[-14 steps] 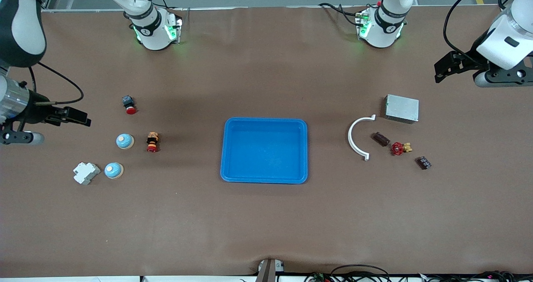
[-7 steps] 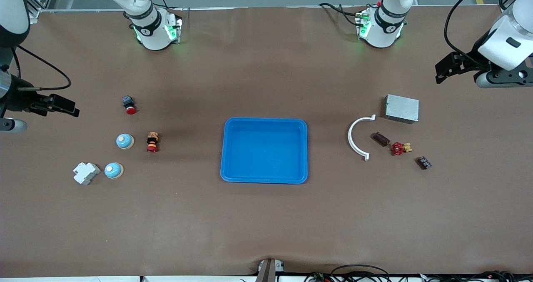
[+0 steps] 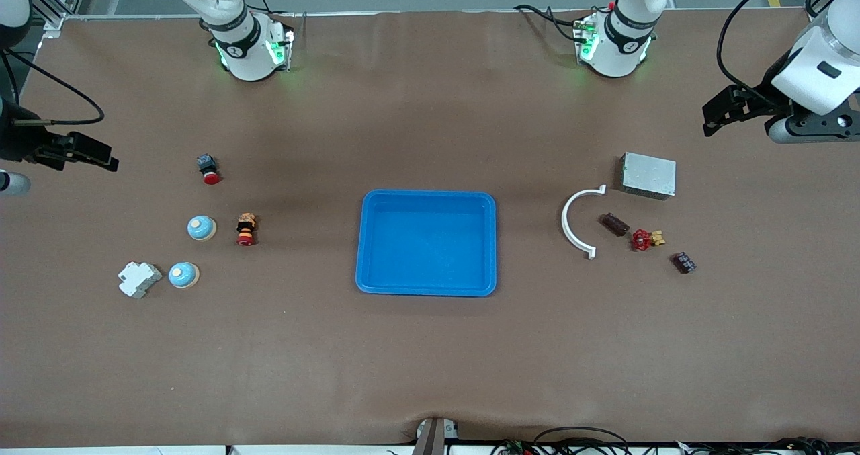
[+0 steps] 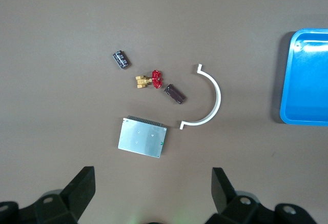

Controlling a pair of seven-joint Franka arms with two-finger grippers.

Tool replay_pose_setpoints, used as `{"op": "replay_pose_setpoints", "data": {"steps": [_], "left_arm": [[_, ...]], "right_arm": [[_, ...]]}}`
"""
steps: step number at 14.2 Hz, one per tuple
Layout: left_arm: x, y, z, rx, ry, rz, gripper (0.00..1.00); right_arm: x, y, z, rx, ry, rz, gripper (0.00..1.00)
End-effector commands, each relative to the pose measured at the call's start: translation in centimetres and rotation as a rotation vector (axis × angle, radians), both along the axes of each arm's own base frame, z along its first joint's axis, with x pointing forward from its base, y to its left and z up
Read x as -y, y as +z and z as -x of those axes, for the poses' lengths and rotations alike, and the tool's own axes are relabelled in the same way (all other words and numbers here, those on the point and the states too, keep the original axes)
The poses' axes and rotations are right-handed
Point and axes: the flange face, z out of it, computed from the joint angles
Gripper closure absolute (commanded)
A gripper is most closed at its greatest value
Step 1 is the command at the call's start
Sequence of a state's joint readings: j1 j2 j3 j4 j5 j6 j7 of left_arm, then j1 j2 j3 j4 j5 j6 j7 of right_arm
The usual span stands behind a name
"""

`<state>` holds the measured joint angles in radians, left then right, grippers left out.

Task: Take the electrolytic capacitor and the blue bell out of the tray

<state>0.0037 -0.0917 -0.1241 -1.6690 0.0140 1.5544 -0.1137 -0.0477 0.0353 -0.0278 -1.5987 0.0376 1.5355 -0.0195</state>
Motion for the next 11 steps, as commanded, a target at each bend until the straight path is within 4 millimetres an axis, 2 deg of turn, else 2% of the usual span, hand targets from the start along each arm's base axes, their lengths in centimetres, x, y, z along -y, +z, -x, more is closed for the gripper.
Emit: {"op": "replay_pose_setpoints", "data": {"steps": [1,11], "left_arm": [[-0.21,0.82,0.05,0.016,-0.001,0.006,0.00],[-0.17,1.46,0.24,0.019,-0.003,0.019,0.00]], "right_arm": [[0.00,1.81,0.52,0.000,-0.013,0.014,0.00],[-0.02,2.30,0.74,0.008,-0.008,0.014,0.00]]}}
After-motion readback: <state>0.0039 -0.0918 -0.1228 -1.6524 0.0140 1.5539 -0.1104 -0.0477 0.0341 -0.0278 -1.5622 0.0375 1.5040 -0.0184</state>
